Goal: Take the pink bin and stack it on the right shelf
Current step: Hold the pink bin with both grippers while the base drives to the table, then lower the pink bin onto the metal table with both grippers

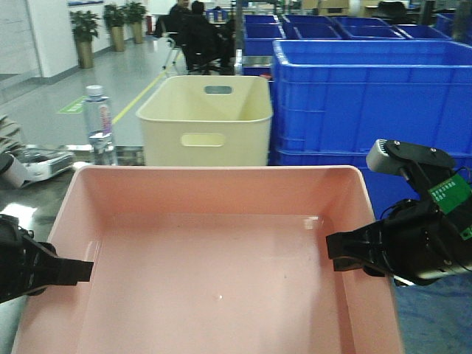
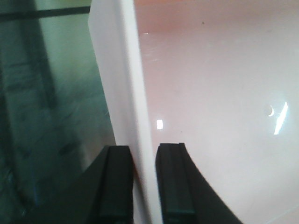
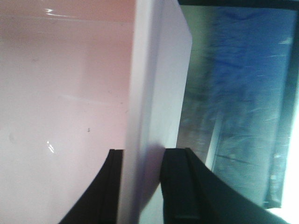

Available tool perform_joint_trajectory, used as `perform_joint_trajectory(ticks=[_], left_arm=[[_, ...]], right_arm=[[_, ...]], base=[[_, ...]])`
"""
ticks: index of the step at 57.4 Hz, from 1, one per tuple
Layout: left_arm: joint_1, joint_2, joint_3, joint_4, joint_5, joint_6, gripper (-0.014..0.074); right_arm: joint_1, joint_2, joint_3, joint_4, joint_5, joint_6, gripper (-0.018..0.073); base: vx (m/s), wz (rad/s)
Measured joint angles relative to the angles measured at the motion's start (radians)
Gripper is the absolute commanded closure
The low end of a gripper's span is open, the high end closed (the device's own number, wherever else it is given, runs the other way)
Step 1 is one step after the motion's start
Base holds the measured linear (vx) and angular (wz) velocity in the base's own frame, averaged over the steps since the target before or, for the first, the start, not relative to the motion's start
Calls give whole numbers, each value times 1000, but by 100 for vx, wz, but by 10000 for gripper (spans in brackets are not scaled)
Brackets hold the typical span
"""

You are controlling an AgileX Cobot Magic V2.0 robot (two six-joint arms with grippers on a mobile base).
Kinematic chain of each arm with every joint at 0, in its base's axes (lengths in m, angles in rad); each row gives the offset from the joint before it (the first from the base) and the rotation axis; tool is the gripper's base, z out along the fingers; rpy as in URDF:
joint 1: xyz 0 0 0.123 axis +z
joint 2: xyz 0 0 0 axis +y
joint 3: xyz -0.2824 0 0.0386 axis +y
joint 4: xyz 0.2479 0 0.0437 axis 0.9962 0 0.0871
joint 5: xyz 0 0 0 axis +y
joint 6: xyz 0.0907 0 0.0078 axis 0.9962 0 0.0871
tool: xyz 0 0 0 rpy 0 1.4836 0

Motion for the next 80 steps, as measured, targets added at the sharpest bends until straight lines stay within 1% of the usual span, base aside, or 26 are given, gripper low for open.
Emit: perform_joint_trajectory(ticks=[19, 59, 70, 80], left_arm=[[0, 0, 0, 0, 0, 0, 601], [0, 0, 0, 0, -1, 0, 601], [0, 0, 0, 4, -22, 0, 596], [0, 4, 0, 17, -101, 0, 568]], right_arm=[[0, 0, 0, 0, 0, 0, 568], [0, 0, 0, 0, -3, 0, 568], [0, 20, 0, 1, -60, -6, 564], [1, 103, 0, 7, -143, -10, 542]], base=[[8, -21], [0, -1], [0, 0], [0, 0]])
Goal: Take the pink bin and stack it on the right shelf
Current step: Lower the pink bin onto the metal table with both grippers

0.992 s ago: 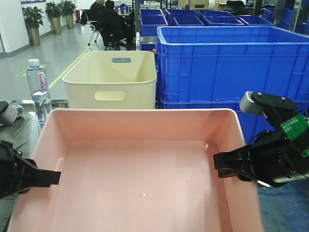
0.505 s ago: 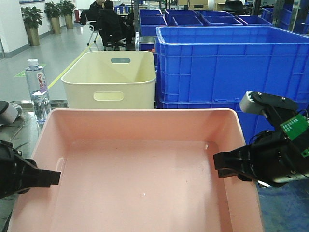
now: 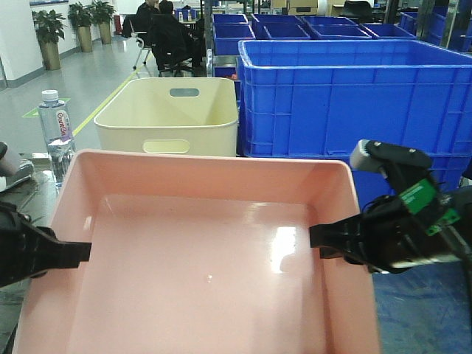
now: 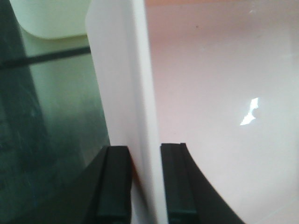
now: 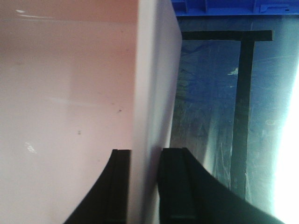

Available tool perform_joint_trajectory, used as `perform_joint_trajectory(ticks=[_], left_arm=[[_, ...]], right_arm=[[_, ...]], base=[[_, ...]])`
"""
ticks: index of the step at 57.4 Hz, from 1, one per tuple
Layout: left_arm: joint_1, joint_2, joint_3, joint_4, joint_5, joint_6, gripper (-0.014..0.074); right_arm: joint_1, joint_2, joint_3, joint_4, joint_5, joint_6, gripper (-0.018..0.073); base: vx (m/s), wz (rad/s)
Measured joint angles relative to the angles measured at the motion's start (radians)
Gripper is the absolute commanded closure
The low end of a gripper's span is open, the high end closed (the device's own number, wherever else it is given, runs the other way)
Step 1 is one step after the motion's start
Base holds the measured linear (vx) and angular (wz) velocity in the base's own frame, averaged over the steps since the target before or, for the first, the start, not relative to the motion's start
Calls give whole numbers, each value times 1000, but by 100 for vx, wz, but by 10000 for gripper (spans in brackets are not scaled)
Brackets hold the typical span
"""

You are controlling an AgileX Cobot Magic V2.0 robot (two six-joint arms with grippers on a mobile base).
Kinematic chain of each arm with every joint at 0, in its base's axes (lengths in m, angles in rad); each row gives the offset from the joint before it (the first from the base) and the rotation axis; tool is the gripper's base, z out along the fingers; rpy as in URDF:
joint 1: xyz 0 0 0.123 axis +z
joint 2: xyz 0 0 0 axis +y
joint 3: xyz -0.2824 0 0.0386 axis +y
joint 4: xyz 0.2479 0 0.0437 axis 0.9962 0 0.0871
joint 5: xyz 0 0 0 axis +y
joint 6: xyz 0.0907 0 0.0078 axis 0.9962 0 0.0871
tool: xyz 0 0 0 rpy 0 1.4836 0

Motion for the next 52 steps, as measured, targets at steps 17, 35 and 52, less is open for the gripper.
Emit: perform_joint_trajectory(ticks=[17, 35, 52], left_arm=[[0, 110, 0, 13, -11, 0, 334], [0, 167, 0, 13, 26, 15, 12], [0, 92, 0, 5, -41, 18, 181]], right_arm=[[0, 135, 0, -6, -34, 0, 376], [-10, 153, 0, -65, -83, -7, 110], [-10, 70, -1, -69, -84, -9, 228]], base=[[0, 0], [0, 0], [0, 0]])
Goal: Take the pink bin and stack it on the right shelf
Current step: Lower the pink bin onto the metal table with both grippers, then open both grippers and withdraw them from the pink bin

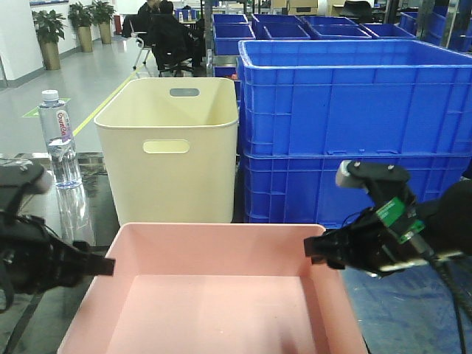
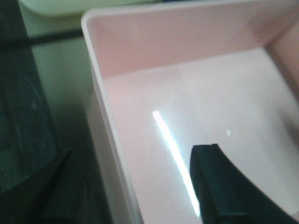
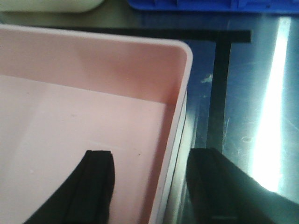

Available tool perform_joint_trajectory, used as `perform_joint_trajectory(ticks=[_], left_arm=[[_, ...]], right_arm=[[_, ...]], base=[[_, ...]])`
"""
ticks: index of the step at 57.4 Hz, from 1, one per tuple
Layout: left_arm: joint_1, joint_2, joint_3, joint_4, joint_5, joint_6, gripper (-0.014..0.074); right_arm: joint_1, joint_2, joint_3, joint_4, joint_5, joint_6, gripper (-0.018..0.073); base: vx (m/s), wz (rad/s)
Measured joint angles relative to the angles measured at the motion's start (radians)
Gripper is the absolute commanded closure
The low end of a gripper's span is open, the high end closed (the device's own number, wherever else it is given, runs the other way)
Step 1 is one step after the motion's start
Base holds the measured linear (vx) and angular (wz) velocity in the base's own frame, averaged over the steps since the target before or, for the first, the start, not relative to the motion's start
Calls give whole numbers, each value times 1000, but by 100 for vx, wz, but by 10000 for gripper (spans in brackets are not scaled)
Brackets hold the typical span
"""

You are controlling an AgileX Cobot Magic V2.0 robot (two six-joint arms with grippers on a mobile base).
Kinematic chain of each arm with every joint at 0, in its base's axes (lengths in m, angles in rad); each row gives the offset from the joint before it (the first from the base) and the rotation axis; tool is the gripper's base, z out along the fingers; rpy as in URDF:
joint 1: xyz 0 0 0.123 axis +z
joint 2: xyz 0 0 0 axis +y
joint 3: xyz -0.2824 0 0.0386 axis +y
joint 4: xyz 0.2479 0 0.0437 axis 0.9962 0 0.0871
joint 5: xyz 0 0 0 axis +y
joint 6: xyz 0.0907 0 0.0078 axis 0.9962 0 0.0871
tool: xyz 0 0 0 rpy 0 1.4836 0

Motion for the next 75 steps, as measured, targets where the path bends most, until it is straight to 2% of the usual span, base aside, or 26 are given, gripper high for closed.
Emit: perform_joint_trajectory(ticks=[10, 15, 17, 20, 25, 57, 64, 69, 73, 75], left_arm=[[0, -158, 28, -8, -120, 11, 438], [0, -252, 93, -15, -241, 17, 582], [0, -302, 124, -18, -300, 20, 608], [0, -348, 160, -18, -366, 20, 607], [0, -399, 201, -20, -423, 20, 605], [0, -438, 215, -22, -431, 22, 604], [0, -498, 299, -6, -474, 17, 604], [0, -596, 421, 29, -549, -41, 601], [0, -688, 541, 93, -622, -120, 601], [0, -733, 630, 161, -667, -172, 601]], right_arm=[[1, -135, 14, -1, -36, -11, 420], [1, -200, 44, -8, -68, -35, 505], [1, -215, 51, -8, -73, -35, 533], [1, -231, 55, -7, -76, -35, 575], [1, -239, 57, -7, -77, -35, 573], [1, -239, 61, -4, -79, -35, 572], [1, -239, 61, -4, -80, -35, 572], [1, -239, 61, -4, -80, -35, 572], [1, -239, 61, -4, -80, -35, 572], [1, -239, 61, -4, -80, -35, 572]], base=[[0, 0], [0, 0], [0, 0], [0, 0], [0, 0], [0, 0], [0, 0], [0, 0], [0, 0], [0, 0]])
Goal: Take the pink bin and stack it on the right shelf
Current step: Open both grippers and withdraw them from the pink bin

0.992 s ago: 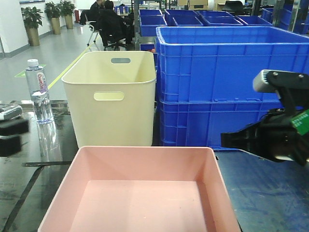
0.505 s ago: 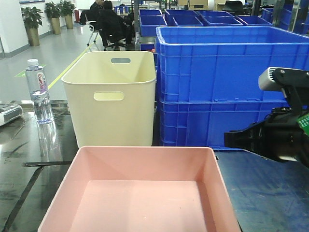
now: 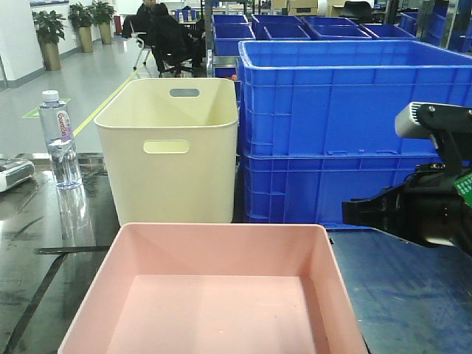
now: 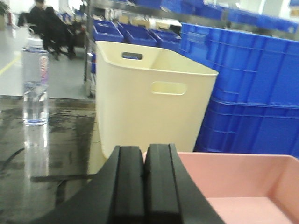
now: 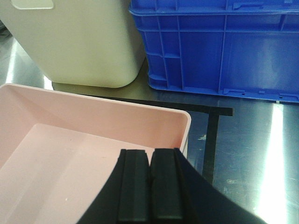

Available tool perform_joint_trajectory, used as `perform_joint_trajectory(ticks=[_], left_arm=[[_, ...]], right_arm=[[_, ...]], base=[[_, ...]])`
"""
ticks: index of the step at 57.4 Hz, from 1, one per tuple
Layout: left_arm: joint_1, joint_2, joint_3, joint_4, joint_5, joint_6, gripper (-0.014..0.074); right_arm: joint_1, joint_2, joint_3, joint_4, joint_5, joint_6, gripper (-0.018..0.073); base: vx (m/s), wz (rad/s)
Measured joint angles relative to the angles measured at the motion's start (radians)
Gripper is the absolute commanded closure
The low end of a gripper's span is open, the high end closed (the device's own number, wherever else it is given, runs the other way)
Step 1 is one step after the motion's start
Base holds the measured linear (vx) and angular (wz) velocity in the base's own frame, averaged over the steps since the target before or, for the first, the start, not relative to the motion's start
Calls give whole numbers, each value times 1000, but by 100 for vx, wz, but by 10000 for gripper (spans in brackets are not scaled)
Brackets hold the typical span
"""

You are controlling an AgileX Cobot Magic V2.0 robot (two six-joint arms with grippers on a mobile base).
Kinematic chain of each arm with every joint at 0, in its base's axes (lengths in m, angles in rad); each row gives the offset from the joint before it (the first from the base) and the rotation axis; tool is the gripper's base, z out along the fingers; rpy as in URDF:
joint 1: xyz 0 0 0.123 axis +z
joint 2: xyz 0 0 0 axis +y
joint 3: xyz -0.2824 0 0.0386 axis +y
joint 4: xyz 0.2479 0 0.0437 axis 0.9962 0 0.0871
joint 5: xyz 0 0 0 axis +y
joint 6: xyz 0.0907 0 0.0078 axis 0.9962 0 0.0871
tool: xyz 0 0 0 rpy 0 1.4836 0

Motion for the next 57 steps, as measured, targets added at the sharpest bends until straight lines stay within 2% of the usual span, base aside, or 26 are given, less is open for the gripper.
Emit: perform_joint_trajectory(ticks=[7, 11, 20, 26, 40, 57], left_arm=[[17, -170, 218, 173, -66, -125, 601], [58, -255, 294, 201, -57, -156, 601], [192, -419, 450, 215, -4, -178, 598], [239, -513, 509, 215, 32, -180, 598], [247, -552, 510, 215, 217, -183, 598], [247, -552, 510, 216, 258, -183, 598]], right_arm=[[0, 0, 0, 0, 0, 0, 572], [0, 0, 0, 0, 0, 0, 572], [0, 0, 0, 0, 0, 0, 572], [0, 0, 0, 0, 0, 0, 572], [0, 0, 0, 0, -1, 0, 572], [0, 0, 0, 0, -1, 0, 572]], base=[[0, 0], [0, 0], [0, 0], [0, 0], [0, 0], [0, 0]])
